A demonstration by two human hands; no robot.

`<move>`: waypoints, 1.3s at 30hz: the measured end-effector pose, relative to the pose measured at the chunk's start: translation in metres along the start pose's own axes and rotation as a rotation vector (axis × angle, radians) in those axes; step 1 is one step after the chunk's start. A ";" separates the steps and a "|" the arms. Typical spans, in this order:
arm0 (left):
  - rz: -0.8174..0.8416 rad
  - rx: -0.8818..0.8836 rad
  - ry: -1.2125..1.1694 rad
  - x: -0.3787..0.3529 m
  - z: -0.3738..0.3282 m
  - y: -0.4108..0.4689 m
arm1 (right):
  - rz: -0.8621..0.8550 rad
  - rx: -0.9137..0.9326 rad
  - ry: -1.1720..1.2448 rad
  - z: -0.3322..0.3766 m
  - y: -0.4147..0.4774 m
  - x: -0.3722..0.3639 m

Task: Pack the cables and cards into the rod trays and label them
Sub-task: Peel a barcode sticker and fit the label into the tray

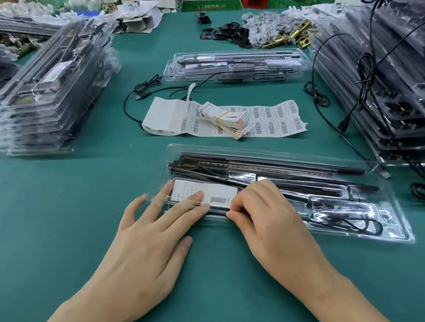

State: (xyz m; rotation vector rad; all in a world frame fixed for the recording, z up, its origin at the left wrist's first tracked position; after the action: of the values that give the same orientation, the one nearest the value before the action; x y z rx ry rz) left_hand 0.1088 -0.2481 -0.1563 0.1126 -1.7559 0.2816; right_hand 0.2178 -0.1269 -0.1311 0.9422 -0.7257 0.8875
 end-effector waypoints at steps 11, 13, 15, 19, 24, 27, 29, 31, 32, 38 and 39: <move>-0.028 -0.089 -0.111 0.002 -0.001 -0.006 | -0.005 0.010 0.010 0.001 0.001 0.001; -0.051 -0.073 -0.066 0.003 -0.003 -0.006 | -0.003 0.005 0.008 0.000 0.001 0.001; -0.093 -0.055 -0.004 0.005 -0.007 -0.006 | 0.002 0.003 0.008 0.001 0.001 0.000; -0.223 -0.011 0.166 0.012 -0.022 -0.012 | 0.009 -0.006 0.011 0.001 0.000 0.000; -0.276 0.028 0.158 0.009 -0.034 -0.011 | 0.012 -0.011 -0.008 0.003 0.000 0.003; -0.361 -0.008 0.097 0.014 -0.037 -0.017 | 0.022 -0.012 -0.002 0.004 0.000 0.003; -0.449 -0.024 0.062 0.023 -0.032 -0.027 | 0.044 -0.010 0.001 0.004 -0.001 0.002; -0.526 -0.028 0.060 0.034 -0.021 -0.036 | 0.072 -0.018 -0.006 0.003 -0.002 -0.001; -0.543 -0.026 0.070 0.039 -0.014 -0.037 | 0.084 -0.014 -0.015 0.004 -0.002 -0.002; -0.358 0.033 0.013 0.046 0.036 -0.011 | 0.101 0.037 -0.049 0.005 -0.002 -0.005; -0.332 0.026 0.004 0.044 0.039 -0.008 | 0.094 0.039 -0.047 0.005 -0.001 -0.006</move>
State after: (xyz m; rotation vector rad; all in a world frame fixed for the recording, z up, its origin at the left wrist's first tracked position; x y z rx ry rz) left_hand 0.0649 -0.2622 -0.1197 0.4170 -1.6975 0.0618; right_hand 0.2157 -0.1335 -0.1341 0.9729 -0.8003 0.9677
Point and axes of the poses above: each hand's wrist, its own y-axis towards the middle knuckle, its own x-axis out of the back of the hand, z = x × y, the point moved 9 cm from there along y, towards the middle knuckle, and after that the axes turned 11 degrees about z, right-handed, at the moved point
